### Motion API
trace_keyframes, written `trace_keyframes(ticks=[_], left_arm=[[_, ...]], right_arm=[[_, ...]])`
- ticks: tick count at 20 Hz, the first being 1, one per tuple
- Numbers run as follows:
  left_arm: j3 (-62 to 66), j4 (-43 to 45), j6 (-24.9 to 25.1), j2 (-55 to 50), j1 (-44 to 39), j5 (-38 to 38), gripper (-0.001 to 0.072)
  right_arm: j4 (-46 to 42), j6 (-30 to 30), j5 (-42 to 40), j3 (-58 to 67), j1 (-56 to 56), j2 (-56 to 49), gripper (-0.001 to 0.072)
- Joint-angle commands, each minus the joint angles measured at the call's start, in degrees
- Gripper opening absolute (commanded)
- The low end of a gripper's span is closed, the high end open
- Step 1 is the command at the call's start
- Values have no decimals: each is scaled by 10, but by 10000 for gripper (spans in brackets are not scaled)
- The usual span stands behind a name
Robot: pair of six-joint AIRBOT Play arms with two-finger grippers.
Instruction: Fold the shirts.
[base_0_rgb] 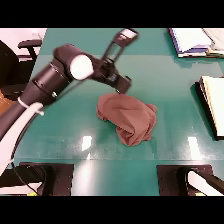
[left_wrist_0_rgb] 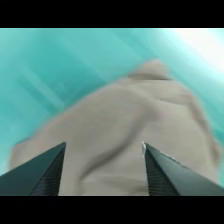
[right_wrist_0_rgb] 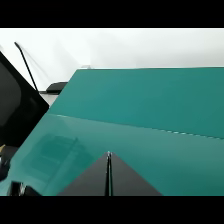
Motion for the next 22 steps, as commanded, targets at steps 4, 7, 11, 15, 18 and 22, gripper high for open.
trace_keyframes(ticks=[4, 7, 11, 15, 18, 22], left_arm=[[-138, -112, -11, -10, 183, -15, 570], [-231, -155, 8, -22, 189, 57, 570], [-243, -180, 25, -76, 167, 80, 569], [-238, -181, 25, -83, 156, 99, 175], [-197, -171, 34, -83, 161, 67, 23], [-155, -169, 39, -83, 161, 50, 23]], right_arm=[[-1, 0, 23, 0, -1, -5, 17], [-1, 0, 67, 0, -1, -24, 17], [-2, 1, 123, -51, -1, -42, 16], [-113, 23, 115, -224, -1, -7, 17], [-166, 35, 111, -369, 0, 9, 27], [-149, 34, 68, -554, 37, -13, 523]])
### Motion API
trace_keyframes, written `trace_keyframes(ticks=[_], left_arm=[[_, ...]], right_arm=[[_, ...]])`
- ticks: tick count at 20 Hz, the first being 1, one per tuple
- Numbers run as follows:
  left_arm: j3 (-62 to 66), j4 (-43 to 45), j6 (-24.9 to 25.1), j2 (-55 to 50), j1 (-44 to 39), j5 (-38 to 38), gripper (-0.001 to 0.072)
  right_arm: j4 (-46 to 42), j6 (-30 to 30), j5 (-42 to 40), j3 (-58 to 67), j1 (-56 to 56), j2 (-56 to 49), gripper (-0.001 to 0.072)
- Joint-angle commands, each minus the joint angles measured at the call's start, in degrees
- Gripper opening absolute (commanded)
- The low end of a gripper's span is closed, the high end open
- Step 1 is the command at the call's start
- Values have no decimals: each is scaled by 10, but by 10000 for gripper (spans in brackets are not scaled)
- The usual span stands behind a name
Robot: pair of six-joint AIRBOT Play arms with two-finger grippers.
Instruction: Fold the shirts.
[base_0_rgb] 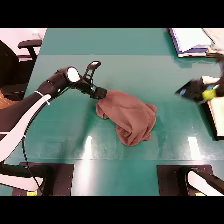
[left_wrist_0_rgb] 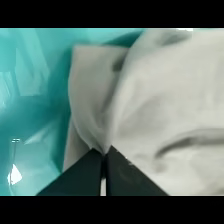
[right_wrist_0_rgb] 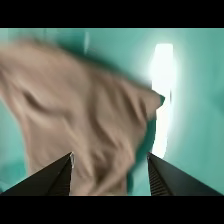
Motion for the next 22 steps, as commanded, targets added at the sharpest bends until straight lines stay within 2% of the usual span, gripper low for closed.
trace_keyframes(ticks=[1, 4, 5, 7, 9, 11, 14, 18, 22], left_arm=[[25, 2, 4, -1, 0, -11, 23], [25, 4, 4, -1, 1, -15, 23], [25, 4, 4, -1, 1, -16, 23], [25, 6, 4, -1, 1, -24, 23], [25, 7, 4, 0, 1, -31, 23], [27, 17, 4, 21, 1, -35, 22], [68, 75, 4, 102, 1, -36, 22], [178, 109, 13, 247, 0, -42, 22], [256, 109, 19, 349, 0, -43, 22]], right_arm=[[5, 3, -49, -147, 43, -25, 522], [42, -11, -119, -183, 116, -80, 507], [40, -11, -138, -182, 138, -100, 447], [40, -11, -169, -182, 161, -127, 300], [39, -12, -186, -182, 163, -133, 14], [35, -13, -187, -176, 151, -102, 16], [35, -13, -130, -103, 106, -6, 15], [35, -4, -47, 108, 54, 107, 15], [34, 22, -6, 299, 52, 136, 14]])
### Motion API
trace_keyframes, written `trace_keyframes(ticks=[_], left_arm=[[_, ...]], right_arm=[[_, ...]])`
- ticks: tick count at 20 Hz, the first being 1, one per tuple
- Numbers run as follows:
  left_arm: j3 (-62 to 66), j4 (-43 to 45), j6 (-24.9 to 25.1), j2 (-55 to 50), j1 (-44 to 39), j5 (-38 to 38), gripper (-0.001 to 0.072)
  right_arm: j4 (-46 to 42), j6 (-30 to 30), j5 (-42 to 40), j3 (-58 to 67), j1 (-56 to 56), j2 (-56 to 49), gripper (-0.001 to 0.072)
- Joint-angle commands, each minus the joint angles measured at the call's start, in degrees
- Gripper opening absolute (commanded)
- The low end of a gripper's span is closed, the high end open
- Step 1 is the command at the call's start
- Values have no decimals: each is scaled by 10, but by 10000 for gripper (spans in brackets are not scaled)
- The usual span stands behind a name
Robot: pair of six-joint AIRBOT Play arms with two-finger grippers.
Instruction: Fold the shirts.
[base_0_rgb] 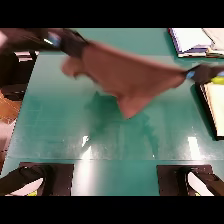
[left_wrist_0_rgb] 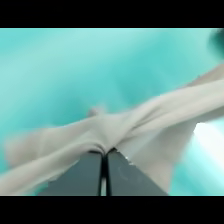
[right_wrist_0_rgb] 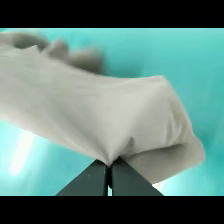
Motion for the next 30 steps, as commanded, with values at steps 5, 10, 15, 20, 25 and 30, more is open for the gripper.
trace_keyframes(ticks=[5, 10, 15, 20, 25, 30], left_arm=[[65, 14, 11, 102, 1, -35, 22], [11, 37, 12, 37, 1, -130, 22], [-159, 47, 20, -34, 1, -144, 22], [-314, 9, 20, -42, -38, -136, 22], [-348, -44, 20, -43, -131, -123, 129], [-334, -26, 19, -42, -106, -68, 624]], right_arm=[[-19, 53, 87, 256, -8, -25, 14], [-68, 76, 147, 277, -8, -129, 14], [-102, 64, 136, 101, -8, -163, 15], [-107, 59, 83, -60, -8, -117, 14], [-107, 59, 49, -129, -8, -75, 15], [-105, 59, 50, -132, -8, -75, 15]])
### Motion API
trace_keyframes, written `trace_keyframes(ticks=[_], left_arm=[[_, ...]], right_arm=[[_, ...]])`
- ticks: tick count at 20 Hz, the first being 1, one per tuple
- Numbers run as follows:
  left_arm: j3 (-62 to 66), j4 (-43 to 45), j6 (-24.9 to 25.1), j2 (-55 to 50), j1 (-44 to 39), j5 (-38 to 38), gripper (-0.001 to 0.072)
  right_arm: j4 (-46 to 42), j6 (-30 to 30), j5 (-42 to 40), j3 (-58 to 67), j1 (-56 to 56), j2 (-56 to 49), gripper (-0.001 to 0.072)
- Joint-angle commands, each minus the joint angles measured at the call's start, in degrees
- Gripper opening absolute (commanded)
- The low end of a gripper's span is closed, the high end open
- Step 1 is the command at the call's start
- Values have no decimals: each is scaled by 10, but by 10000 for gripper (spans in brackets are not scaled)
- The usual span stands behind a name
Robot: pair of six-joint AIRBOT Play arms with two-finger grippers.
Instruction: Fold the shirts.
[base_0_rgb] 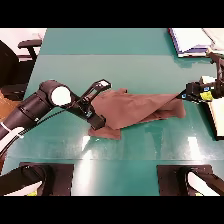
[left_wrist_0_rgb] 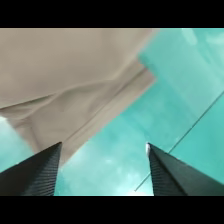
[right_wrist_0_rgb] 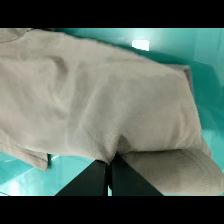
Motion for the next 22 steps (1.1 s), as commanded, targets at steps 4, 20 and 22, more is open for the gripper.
trace_keyframes(ticks=[4, 20, 22], left_arm=[[13, 14, -18, -13, 176, 77, 623], [28, -198, 45, -218, 287, 98, 23], [59, -188, 44, -207, 287, 80, 22]], right_arm=[[7, 0, -4, -9, 0, 3, 15], [7, 0, -26, -9, 0, 3, 15], [7, -3, -32, 0, 0, 4, 15]])
